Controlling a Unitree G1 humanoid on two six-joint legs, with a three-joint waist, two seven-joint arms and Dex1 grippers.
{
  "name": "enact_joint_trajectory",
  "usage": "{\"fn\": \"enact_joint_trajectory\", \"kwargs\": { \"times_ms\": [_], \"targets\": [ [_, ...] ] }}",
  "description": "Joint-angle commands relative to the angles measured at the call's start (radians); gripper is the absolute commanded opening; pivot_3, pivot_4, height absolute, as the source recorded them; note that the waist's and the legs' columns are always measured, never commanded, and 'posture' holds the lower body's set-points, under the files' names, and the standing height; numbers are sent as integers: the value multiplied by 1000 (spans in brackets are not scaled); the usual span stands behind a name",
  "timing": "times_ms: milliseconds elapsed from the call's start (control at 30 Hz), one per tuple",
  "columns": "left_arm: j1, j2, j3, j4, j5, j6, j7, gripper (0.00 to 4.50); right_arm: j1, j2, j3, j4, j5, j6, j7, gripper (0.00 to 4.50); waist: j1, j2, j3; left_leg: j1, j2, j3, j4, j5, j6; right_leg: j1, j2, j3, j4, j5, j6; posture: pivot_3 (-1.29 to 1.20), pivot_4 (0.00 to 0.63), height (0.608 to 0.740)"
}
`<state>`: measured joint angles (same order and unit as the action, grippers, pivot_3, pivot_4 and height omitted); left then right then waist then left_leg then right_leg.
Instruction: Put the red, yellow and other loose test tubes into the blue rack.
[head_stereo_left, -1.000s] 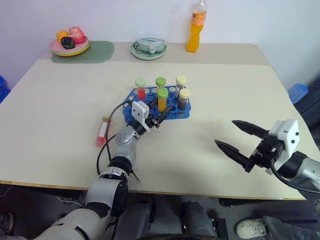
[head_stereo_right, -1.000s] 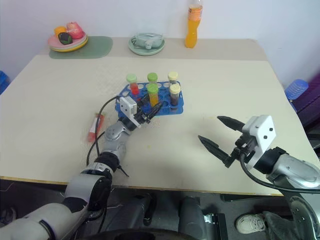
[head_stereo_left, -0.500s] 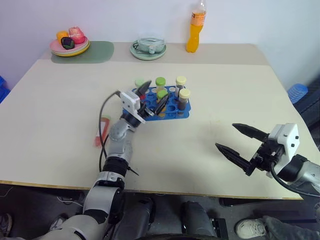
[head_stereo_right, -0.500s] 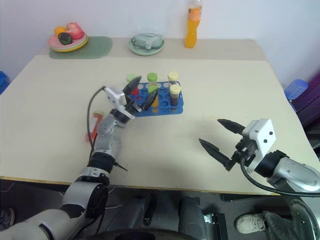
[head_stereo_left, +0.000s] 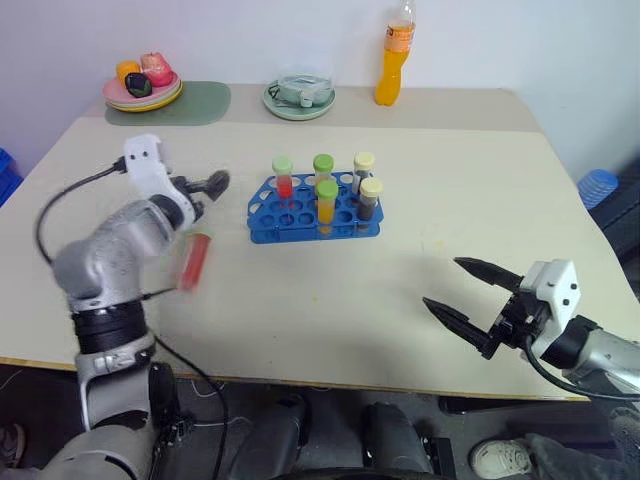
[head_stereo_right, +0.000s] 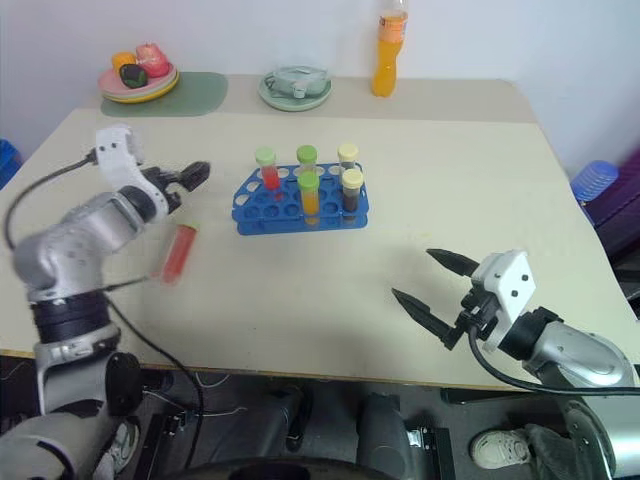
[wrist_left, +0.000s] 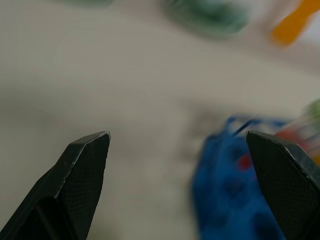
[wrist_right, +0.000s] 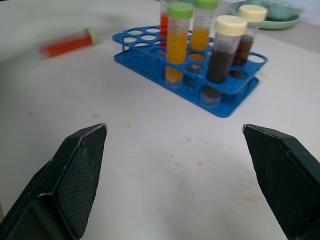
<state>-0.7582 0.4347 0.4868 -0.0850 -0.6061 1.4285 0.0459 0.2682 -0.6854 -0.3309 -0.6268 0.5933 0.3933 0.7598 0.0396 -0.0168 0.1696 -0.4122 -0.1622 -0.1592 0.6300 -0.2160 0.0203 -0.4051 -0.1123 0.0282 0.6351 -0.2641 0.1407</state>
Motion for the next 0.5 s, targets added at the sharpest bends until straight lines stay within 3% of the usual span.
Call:
{"fn": "enact_joint_trajectory", "kwargs": {
  "times_ms": [33, 200, 267, 400, 500],
  "targets": [
    [-48, 160, -69, 73, -172, 186, 53, 4426, -20, 16, 30, 18, -17, -50, 21, 4500, -3, 0, 0, 0, 0, 0, 0, 0, -1, 0, 0, 0, 0, 0, 0, 0, 150, 740],
    [-75, 416, -243, 262, -531, 186, 179, 4426, -51, 33, 95, 72, -48, -88, 46, 4500, -8, 0, 0, 2, 1, 0, -3, 0, -5, -3, 0, 1, 5, 0, -1, 0, 150, 740],
    [-98, 474, -305, 331, -669, 186, 259, 4426, -63, 36, 112, 87, -61, -99, 53, 4500, -5, 0, 0, 2, 1, 0, -2, -2, -8, -3, 0, 1, 6, 0, -1, 0, 150, 740],
    [-155, 489, -389, 451, -855, 186, 456, 4426, -92, 39, 125, 107, -62, -103, 58, 4500, 1, 0, 0, 2, 1, 0, -1, -2, -8, -2, 0, 1, 6, 0, -1, 0, 150, 740],
    [-195, 443, -385, 550, -935, 186, 629, 4426, -95, 38, 124, 112, -65, -105, 62, 4500, 0, 0, 0, 2, 1, 0, -1, -2, -8, -3, 0, 1, 6, 0, -1, 0, 150, 740]
  ]
}}
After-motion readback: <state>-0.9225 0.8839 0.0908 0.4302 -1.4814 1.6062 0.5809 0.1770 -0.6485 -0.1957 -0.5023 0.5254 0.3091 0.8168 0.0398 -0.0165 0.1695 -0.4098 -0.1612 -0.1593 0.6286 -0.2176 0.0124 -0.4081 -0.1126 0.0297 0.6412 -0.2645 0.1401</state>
